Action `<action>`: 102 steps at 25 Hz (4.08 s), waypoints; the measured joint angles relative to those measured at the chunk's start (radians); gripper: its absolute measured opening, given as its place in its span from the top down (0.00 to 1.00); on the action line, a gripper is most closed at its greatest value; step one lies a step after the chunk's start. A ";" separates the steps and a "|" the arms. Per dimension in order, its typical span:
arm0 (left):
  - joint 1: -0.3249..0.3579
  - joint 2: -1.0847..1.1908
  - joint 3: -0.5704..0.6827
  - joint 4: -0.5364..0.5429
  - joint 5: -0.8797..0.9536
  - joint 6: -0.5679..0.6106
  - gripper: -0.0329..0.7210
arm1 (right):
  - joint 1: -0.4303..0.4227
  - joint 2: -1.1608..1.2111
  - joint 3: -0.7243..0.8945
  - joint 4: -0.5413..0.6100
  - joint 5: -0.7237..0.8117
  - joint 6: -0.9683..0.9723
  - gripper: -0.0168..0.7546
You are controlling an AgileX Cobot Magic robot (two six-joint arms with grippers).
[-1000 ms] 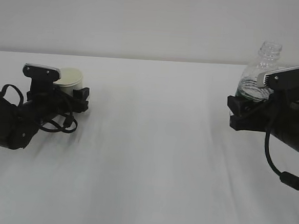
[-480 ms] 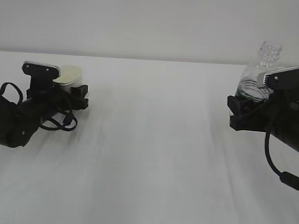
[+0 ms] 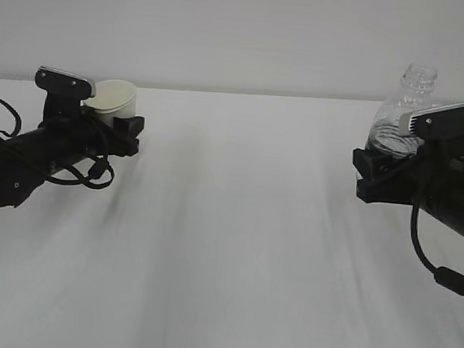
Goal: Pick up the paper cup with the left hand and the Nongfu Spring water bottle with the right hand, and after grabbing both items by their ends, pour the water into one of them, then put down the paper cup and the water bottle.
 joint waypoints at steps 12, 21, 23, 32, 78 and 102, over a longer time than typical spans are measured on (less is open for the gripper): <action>0.000 -0.056 0.010 0.394 -0.004 -0.284 0.34 | 0.000 0.000 0.000 0.000 0.000 -0.001 0.34; 0.000 -0.069 0.010 0.654 -0.091 -0.414 0.34 | 0.000 0.000 0.000 -0.033 0.000 -0.001 0.34; 0.000 -0.080 0.010 0.713 -0.097 -0.442 0.34 | 0.000 0.000 0.000 -0.041 0.000 -0.001 0.34; 0.000 -0.125 0.010 0.873 -0.161 -0.519 0.34 | 0.000 0.000 0.000 -0.100 0.039 -0.001 0.34; -0.236 -0.125 0.010 1.021 -0.202 -0.532 0.35 | 0.057 -0.230 -0.087 -0.505 0.520 -0.001 0.34; -0.271 -0.125 -0.060 1.073 -0.123 -0.514 0.36 | 0.056 -0.289 -0.139 -0.782 0.620 -0.001 0.34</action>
